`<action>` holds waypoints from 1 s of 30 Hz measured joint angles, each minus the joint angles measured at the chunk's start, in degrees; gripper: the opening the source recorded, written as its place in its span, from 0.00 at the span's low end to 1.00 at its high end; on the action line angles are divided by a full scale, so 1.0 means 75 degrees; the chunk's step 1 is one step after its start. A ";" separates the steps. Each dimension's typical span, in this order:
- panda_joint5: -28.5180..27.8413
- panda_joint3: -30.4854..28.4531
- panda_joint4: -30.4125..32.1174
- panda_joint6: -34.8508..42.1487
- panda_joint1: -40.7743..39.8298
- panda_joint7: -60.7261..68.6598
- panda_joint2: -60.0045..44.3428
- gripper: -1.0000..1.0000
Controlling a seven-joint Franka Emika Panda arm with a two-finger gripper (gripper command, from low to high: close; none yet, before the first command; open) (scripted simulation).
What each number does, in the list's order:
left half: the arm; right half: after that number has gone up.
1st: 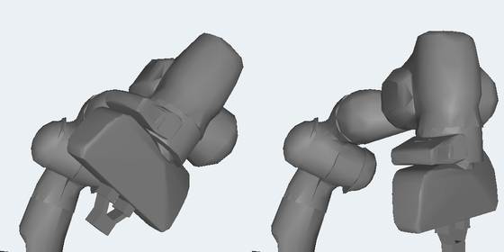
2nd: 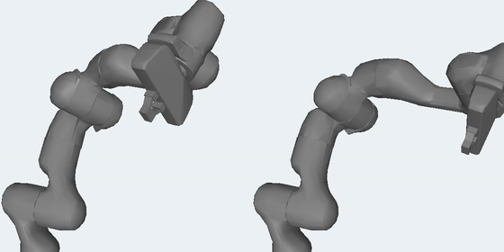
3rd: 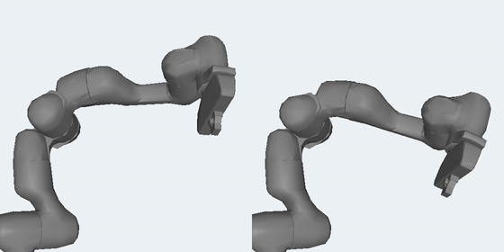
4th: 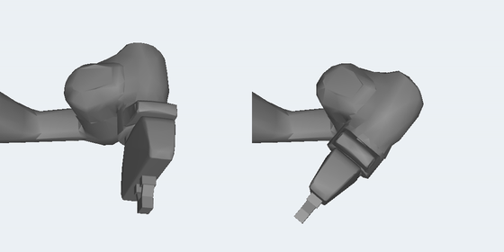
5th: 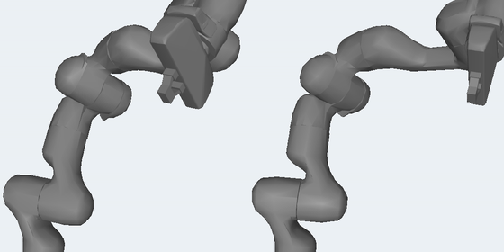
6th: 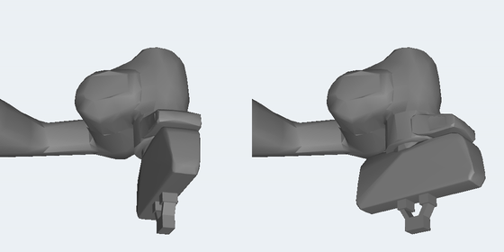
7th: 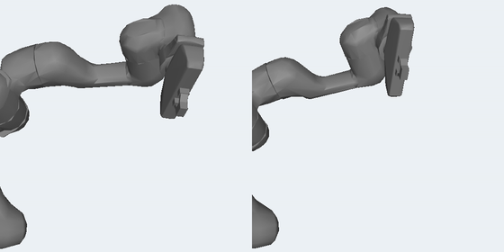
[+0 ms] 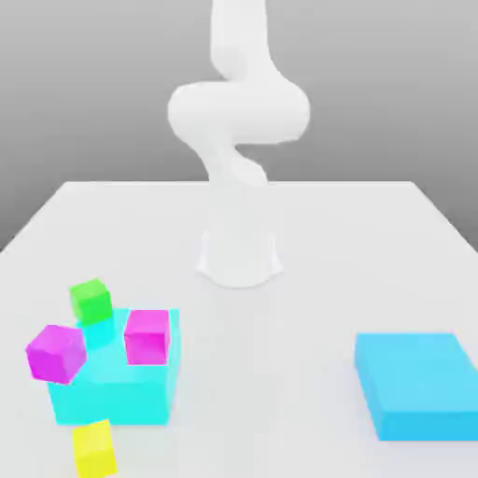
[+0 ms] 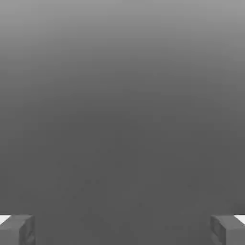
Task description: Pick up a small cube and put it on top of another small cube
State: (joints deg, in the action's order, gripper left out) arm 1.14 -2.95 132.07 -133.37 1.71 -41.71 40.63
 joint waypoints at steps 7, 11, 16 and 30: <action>0.0572 -0.1097 0.0112 -0.0613 0.0558 0.1680 -0.1966 0.50; 0.1007 -0.1620 0.0173 -0.0948 0.0756 0.2699 -0.3075 0.50; 0.1600 -0.2078 0.0246 -0.1356 0.0816 0.4005 -0.4477 0.50; 0.2021 -0.2188 0.0447 -0.2789 -0.0156 0.6658 -0.8126 0.50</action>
State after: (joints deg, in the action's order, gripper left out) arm 16.29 -19.37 135.42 -154.29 0.55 8.23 -20.31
